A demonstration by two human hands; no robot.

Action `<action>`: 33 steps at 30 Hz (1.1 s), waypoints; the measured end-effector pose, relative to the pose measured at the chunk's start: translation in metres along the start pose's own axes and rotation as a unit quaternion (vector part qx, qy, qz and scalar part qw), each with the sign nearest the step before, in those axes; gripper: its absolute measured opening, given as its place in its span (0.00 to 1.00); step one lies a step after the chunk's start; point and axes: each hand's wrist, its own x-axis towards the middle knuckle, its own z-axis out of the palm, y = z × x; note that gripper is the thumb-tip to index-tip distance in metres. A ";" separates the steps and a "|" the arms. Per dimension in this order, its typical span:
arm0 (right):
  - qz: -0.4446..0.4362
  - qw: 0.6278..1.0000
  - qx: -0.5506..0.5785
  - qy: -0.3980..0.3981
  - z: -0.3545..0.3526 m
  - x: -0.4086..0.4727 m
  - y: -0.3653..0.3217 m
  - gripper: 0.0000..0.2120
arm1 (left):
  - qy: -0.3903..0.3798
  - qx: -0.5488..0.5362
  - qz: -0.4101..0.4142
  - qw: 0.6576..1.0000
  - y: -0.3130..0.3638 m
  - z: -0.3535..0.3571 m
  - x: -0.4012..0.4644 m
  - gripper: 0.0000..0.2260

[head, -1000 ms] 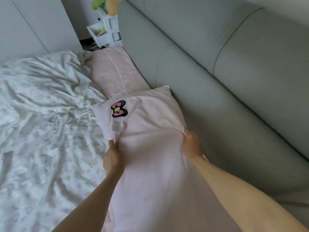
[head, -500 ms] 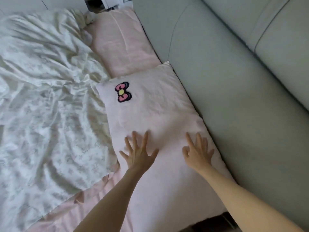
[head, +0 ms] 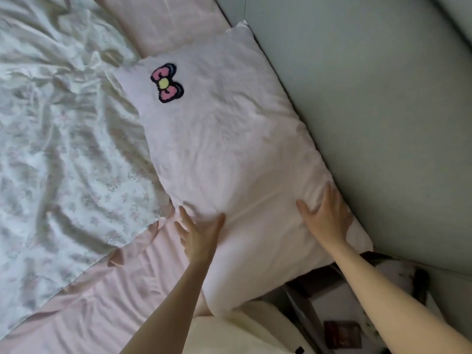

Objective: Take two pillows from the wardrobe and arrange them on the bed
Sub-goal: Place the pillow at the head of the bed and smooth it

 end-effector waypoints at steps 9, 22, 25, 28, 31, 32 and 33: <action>0.031 0.988 0.145 0.041 -0.003 -0.005 -0.024 0.13 | 0.017 -0.111 0.187 0.976 0.037 -0.027 -0.018 0.29; -0.146 0.950 0.180 0.209 -0.063 -0.034 -0.074 0.10 | 0.073 -0.114 0.175 0.975 0.031 -0.074 -0.035 0.35; -0.023 0.995 0.093 0.018 -0.035 -0.018 -0.029 0.10 | -0.074 0.008 0.080 0.994 0.000 -0.056 -0.016 0.40; 0.039 0.989 0.018 -0.139 -0.013 -0.032 0.008 0.12 | -0.079 0.056 0.030 0.995 -0.024 -0.050 -0.011 0.46; -0.018 1.000 -0.006 0.006 -0.003 -0.036 0.013 0.13 | -0.044 0.004 0.073 0.996 -0.027 -0.045 -0.014 0.47; -0.028 0.999 0.004 0.035 -0.005 -0.031 0.008 0.14 | -0.051 -0.018 0.081 0.995 -0.027 -0.041 -0.015 0.47; -0.031 0.999 0.013 0.040 -0.007 -0.023 0.004 0.16 | -0.063 -0.040 0.080 0.994 -0.029 -0.037 -0.016 0.48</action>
